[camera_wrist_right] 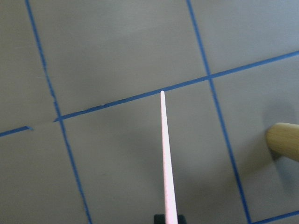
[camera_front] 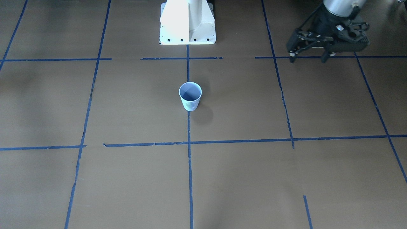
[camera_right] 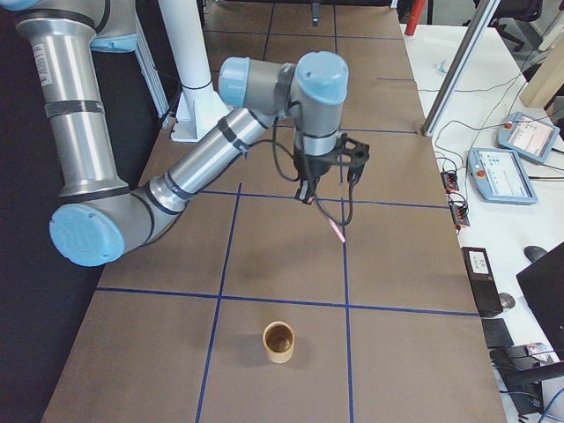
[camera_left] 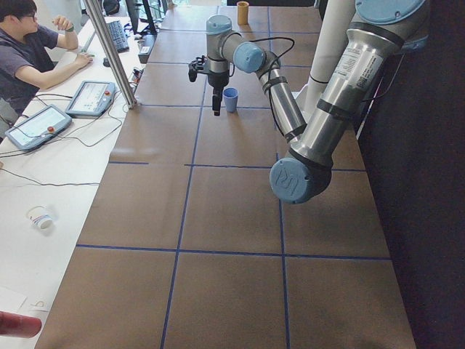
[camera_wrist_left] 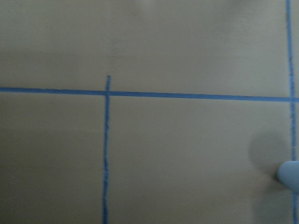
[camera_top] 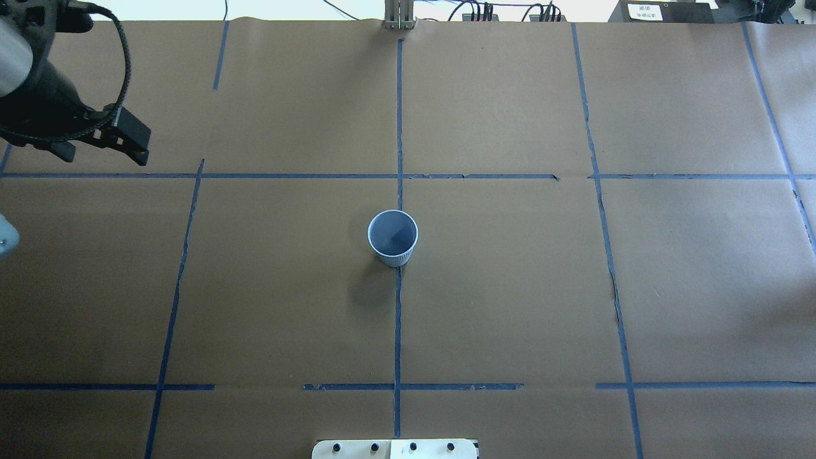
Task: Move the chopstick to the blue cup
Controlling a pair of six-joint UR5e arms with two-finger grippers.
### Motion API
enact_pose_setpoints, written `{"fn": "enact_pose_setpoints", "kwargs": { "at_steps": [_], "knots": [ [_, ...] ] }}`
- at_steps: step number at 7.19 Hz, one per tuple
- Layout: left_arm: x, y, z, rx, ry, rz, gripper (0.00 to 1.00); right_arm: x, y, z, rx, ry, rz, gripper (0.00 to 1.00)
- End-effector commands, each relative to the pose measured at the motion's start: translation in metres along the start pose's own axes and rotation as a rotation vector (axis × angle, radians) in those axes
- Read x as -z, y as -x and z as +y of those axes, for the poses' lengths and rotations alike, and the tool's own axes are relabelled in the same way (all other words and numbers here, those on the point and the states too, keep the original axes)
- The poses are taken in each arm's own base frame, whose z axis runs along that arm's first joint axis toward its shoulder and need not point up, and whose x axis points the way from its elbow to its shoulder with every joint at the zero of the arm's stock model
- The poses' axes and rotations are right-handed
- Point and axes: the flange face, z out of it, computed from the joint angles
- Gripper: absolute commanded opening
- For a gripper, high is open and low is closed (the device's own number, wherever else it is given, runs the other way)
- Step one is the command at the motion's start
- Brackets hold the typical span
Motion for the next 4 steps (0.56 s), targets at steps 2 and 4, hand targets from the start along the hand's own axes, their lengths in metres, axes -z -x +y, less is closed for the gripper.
{"fn": "enact_pose_setpoints", "kwargs": {
  "at_steps": [2, 4],
  "knots": [
    [-0.01, 0.126, -0.026, -0.097, 0.057, -0.022, 1.0, -0.03, 0.222, 0.047, -0.056, 0.027, -0.067, 0.0],
    [-0.028, 0.217, -0.055, -0.149, 0.088, -0.043, 1.0, -0.056, 0.318, 0.105, -0.076, 0.075, -0.137, 0.01]
  ]
}}
